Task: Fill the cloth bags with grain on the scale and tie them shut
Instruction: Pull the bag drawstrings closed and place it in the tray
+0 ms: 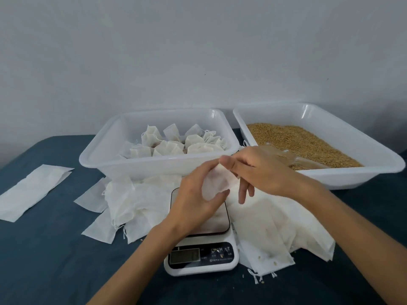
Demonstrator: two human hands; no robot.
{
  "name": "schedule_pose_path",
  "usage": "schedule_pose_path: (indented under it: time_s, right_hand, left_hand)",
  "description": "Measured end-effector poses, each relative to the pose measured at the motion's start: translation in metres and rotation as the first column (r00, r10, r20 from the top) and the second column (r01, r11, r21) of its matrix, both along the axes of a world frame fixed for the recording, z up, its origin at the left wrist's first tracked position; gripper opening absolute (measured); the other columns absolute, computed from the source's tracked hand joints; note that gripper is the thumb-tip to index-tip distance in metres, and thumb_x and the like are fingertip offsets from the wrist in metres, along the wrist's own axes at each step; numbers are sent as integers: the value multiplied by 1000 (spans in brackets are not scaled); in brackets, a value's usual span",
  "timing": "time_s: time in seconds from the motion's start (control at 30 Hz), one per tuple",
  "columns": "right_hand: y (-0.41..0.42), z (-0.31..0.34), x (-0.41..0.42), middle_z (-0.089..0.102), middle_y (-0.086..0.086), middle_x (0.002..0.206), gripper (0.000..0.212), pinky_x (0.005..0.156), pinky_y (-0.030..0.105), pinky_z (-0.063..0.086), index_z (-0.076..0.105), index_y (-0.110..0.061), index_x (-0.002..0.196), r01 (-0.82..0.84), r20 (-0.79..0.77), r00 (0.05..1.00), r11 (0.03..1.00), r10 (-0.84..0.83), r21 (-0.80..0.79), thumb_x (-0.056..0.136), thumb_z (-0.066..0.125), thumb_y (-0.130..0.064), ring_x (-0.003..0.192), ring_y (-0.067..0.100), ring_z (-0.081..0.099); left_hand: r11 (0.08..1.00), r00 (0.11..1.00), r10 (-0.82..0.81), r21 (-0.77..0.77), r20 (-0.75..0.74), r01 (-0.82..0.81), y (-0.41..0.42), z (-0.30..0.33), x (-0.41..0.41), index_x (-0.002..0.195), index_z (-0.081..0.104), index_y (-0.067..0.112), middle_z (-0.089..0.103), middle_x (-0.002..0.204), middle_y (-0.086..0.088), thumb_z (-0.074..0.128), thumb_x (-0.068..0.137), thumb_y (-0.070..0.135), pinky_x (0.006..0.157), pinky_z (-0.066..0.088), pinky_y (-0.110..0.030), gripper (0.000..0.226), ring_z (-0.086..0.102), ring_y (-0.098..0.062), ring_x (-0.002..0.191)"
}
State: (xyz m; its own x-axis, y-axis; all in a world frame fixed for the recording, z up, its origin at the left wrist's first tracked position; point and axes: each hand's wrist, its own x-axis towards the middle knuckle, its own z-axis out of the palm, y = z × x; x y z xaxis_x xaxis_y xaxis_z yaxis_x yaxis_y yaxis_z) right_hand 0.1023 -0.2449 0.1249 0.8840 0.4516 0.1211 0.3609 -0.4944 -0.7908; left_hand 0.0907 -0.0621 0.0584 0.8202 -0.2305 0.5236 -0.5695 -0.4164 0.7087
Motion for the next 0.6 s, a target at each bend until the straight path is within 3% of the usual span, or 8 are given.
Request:
schedule_pose_path:
  time_s: [0.1,0.2,0.4,0.47,0.57,0.6]
  right_hand:
    - [-4,26,-2,76,0,90,92,48,27,52,71,-19,99,-14,-130,991,997,3,-80,66,37,-97,55,30,72]
    - [2,44,-5,75,6,97,91,50,26,54,74,-22,106,-112,-223,972,983,78,-146,69,34,-95,58,34,73]
    - [26,53,-6,74,0,107,91,54,30,53,74,-9,98,-206,-238,963,918,128,-339,73,30,-85,60,30,74]
    - [28,57,-5,73,-1,110,94,53,29,53,75,-9,97,-211,-237,963,903,126,-375,70,29,-87,60,30,74]
    - [30,63,-4,70,5,112,91,53,26,54,73,-21,103,-213,-258,961,870,104,-444,66,27,-90,60,31,74]
    - [30,64,-4,70,7,111,92,54,25,55,72,-23,108,-210,-262,960,862,94,-461,66,26,-90,60,32,74]
  left_hand:
    - [996,998,-60,-59,7,60,1,3,-2,132,62,15,72,115,12,69,85,-1,92,47,-17,50,66,-6,107]
    - [992,994,-110,-66,-29,107,-3,1,-10,126,59,29,69,106,21,73,83,8,83,42,-6,49,64,0,100]
    - [974,981,-135,-199,-137,106,-7,-2,-10,109,60,37,70,104,21,68,89,23,82,45,-7,26,66,-1,101]
    - [964,972,-156,-243,-176,110,-7,-2,-9,105,62,39,71,101,21,67,88,23,84,47,-11,24,68,-3,102]
    - [948,954,-192,-296,-229,120,-7,-3,-8,112,65,40,74,110,13,68,89,22,97,53,-31,30,69,-12,113]
    - [944,955,-188,-309,-228,112,-6,-3,-7,113,65,41,74,112,12,70,88,22,98,53,-32,32,68,-12,114]
